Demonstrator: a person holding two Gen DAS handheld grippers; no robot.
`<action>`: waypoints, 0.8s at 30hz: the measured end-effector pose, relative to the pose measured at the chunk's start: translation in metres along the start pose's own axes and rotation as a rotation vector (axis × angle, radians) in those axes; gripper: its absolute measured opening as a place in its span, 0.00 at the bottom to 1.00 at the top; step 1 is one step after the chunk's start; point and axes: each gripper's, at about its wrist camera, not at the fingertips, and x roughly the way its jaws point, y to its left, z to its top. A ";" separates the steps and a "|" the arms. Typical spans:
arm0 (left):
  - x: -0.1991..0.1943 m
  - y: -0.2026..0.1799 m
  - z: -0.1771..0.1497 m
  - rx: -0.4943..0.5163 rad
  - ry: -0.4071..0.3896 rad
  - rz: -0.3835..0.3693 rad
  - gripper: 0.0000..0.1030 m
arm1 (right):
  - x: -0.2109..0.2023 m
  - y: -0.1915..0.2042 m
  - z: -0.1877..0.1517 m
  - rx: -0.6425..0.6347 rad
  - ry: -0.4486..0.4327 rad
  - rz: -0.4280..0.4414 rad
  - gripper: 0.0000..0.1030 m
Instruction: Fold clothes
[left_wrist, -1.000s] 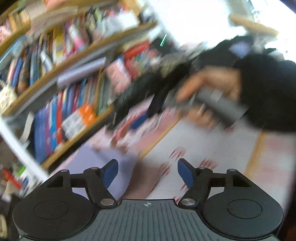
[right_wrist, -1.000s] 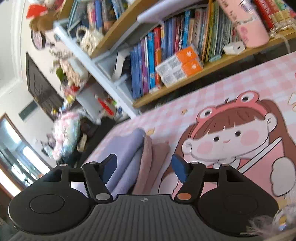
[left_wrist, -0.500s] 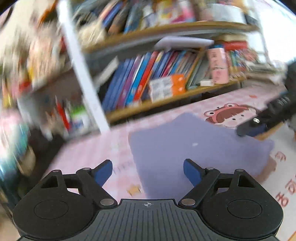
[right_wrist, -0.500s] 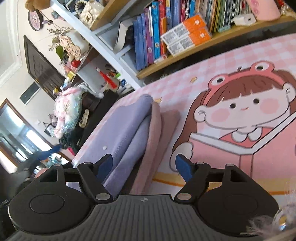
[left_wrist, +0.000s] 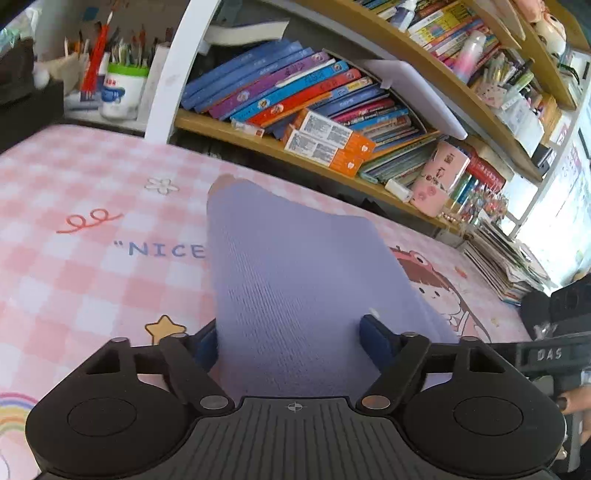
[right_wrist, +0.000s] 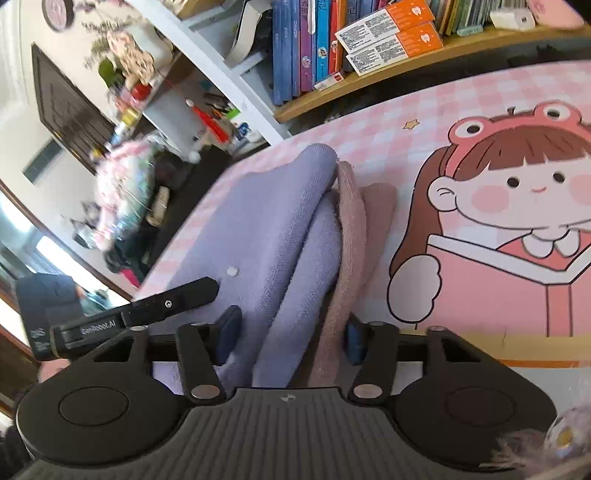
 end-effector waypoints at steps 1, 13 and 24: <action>-0.001 -0.005 -0.002 0.008 -0.001 0.000 0.72 | -0.003 0.009 -0.003 -0.067 0.000 -0.035 0.38; -0.028 -0.066 -0.039 0.153 0.059 -0.159 0.75 | -0.081 0.033 -0.064 -0.242 0.023 -0.230 0.38; -0.002 -0.022 -0.030 -0.100 0.142 -0.287 0.82 | -0.091 -0.017 -0.060 0.212 0.021 -0.060 0.58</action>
